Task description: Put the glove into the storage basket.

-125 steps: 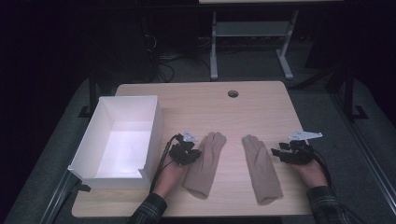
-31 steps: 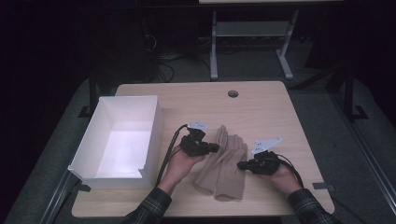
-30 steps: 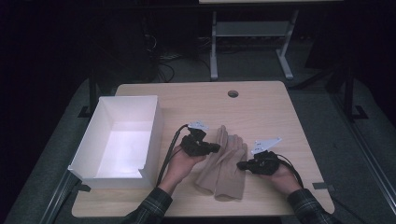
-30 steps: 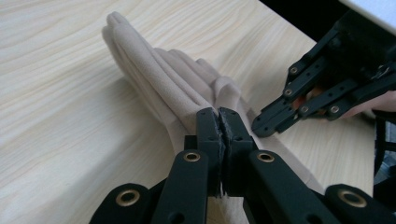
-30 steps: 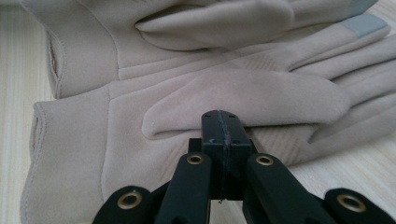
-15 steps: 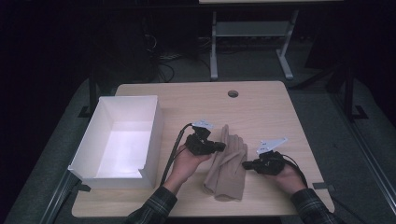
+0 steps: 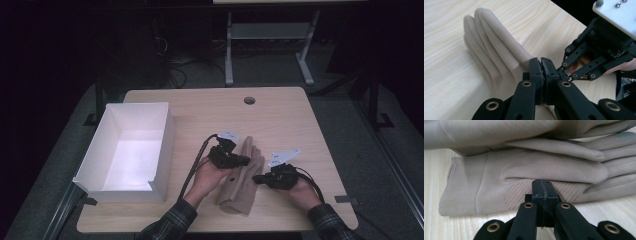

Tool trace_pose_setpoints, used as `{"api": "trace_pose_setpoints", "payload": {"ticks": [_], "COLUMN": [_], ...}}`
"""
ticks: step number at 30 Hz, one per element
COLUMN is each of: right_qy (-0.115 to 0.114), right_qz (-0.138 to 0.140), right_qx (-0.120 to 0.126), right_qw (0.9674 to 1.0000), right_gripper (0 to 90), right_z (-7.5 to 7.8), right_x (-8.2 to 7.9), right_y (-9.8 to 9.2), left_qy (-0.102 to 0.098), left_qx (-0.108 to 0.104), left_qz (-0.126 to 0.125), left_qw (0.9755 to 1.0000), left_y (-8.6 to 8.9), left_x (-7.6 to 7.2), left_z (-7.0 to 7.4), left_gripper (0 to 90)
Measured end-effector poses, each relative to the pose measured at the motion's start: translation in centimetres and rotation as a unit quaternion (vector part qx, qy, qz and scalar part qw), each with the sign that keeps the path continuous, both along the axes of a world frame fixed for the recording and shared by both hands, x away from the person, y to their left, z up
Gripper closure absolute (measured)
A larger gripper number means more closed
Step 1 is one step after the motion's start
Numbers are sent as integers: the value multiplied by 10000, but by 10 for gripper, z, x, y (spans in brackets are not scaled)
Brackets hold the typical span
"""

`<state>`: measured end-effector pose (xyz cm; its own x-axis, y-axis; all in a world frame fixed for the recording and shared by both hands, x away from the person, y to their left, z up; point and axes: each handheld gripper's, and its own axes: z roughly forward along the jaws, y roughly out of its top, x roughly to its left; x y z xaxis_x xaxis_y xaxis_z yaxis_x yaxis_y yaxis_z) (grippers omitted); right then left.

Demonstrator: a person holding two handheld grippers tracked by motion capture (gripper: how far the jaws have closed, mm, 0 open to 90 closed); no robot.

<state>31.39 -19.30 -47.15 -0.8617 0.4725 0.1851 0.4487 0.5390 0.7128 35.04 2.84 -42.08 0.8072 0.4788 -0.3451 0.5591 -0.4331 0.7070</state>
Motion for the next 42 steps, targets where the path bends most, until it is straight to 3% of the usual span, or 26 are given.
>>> {"api": "trace_pose_setpoints", "payload": {"ticks": [8, 11, 17, 19, 20, 21, 23, 24, 27, 29, 30, 31, 37, 42], "right_qy": [16, 5, -123, -200, -200, -289, -396, -396, -389, -459, -459, -456, -465, -512], "right_qz": [-19, -37, -503, -826, -826, -931, -1322, -1322, -1587, -1783, -1783, -1898, -2003, -2049], "right_qx": [13, 39, 159, 192, 192, 164, 56, 56, -16, -230, -230, -308, -381, -529], "right_qw": [10000, 10000, 9985, 9962, 9962, 9951, 9904, 9904, 9866, 9826, 9826, 9803, 9779, 9760], "right_gripper": [899, 888, 812, 714, 714, 652, 511, 511, 382, 286, 286, 261, 213, 182], "right_z": [0, 2, 9, 10, 10, 10, 9, 9, 6, 1, 1, -1, -4, -9], "right_x": [-1, 0, 4, 6, 6, 8, 10, 10, 13, 16, 16, 17, 19, 20], "right_y": [0, -5, -30, -45, -45, -50, -60, -60, -65, -66, -66, -66, -66, -63], "left_qy": [22, 44, -46, -82, -76, -53, 11, 11, 81, 87, 96, 78, -30, -90], "left_qx": [108, -14, -101, -15, 10, 38, 176, 176, 255, 355, 385, 523, 674, 837], "left_qz": [-146, -114, -204, -238, -260, -289, -379, -379, -417, -474, -478, -485, -506, -507], "left_qw": [9998, 9999, 9997, 9997, 9996, 9996, 9991, 9991, 9988, 9982, 9981, 9974, 9964, 9952], "left_y": [-17, -18, -19, -21, -22, -23, -27, -27, -31, -32, -32, -33, -29, -16], "left_x": [-4, -4, -10, -12, -14, -15, -20, -20, -24, -26, -27, -29, -33, -36], "left_z": [-12, -14, -9, -10, -12, -15, -24, -24, -31, -36, -38, -41, -39, -37], "left_gripper": [873, 847, 793, 858, 858, 886, 896, 896, 895, 895, 895, 896, 897, 897]}}
